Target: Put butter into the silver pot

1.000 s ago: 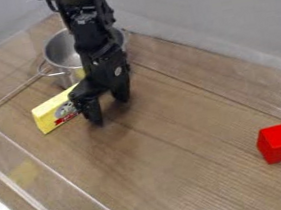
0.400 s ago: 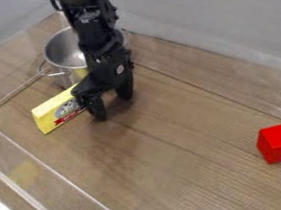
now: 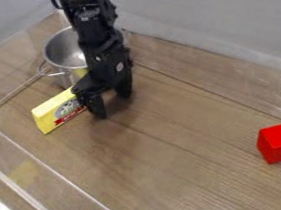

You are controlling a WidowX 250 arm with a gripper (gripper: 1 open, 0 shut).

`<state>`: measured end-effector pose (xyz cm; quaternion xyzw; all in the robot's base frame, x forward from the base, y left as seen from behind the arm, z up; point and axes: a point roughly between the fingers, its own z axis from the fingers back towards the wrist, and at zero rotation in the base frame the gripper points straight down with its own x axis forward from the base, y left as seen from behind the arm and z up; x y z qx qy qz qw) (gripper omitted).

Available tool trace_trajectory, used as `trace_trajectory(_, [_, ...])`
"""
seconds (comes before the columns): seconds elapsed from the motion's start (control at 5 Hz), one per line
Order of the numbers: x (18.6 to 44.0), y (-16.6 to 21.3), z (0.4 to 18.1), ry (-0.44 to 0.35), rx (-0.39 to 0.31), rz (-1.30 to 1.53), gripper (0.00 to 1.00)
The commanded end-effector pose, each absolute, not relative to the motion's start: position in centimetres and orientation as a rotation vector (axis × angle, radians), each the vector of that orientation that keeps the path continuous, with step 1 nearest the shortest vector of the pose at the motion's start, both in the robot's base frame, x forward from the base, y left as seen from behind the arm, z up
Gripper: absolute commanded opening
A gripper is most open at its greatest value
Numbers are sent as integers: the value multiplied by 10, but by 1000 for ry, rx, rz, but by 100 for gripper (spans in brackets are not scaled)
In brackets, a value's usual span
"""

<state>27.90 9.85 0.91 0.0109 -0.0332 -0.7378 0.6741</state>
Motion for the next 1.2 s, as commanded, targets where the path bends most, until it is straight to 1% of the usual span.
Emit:
trace_trajectory(0.0, [286, 95, 14, -85, 49, -1599, 0])
trace_trajectory(0.4, [285, 99, 12, -86, 56, -1462, 0])
trace_trajectory(0.8, [284, 97, 1, -94, 54, -1533, 0])
trace_trajectory(1.0, [280, 109, -1, -97, 53, -1545, 0])
